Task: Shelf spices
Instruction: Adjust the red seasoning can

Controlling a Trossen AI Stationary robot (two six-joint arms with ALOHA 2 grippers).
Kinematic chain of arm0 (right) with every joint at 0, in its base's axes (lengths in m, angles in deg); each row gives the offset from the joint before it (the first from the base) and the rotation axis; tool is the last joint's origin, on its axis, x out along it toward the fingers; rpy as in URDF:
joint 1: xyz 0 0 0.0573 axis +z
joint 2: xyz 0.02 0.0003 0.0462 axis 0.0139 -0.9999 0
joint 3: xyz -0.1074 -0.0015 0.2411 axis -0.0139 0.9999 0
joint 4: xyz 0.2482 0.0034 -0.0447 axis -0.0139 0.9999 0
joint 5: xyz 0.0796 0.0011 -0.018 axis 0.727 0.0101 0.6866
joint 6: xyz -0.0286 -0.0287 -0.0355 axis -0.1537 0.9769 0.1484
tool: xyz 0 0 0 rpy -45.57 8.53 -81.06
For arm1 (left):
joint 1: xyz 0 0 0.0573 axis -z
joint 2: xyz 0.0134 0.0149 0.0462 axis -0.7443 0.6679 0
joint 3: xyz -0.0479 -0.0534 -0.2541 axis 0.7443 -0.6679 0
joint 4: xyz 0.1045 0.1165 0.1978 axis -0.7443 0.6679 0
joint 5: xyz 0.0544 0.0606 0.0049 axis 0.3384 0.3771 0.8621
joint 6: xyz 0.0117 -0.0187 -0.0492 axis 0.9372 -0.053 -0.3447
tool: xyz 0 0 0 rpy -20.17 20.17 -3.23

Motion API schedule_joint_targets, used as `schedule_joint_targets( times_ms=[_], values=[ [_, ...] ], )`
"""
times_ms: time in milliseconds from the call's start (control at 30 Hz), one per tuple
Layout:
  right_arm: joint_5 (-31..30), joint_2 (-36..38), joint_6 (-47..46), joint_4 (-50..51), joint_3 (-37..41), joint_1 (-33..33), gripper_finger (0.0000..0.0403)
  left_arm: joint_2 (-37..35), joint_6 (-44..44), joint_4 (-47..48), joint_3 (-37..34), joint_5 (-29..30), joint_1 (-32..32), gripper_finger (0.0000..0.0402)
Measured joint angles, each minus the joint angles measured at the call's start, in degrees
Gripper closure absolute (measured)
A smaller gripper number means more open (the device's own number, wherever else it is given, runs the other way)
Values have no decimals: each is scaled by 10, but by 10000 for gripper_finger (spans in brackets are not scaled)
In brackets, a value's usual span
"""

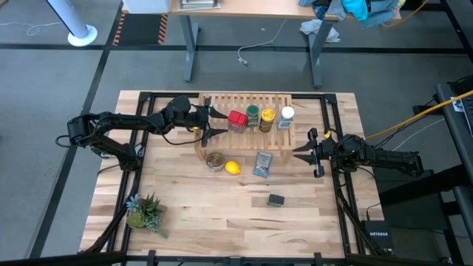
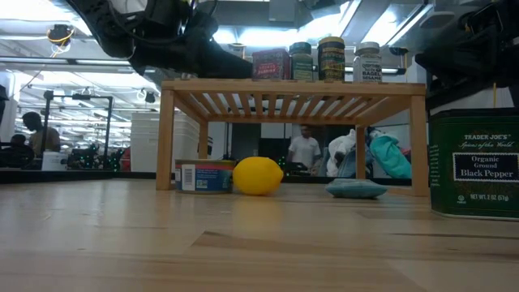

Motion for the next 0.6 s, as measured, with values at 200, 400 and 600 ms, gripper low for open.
schedule_joint_targets(
  times_ms=[200, 400, 600],
  values=[
    [0, 0, 0, 0, 0, 0, 315, 0, 2, 3, 0, 0, 14, 164],
    [0, 0, 0, 0, 0, 0, 315, 0, 19, 3, 0, 65, 14, 164],
    [0, 0, 0, 0, 0, 0, 315, 0, 18, 3, 0, 71, 1, 164]
  ],
)
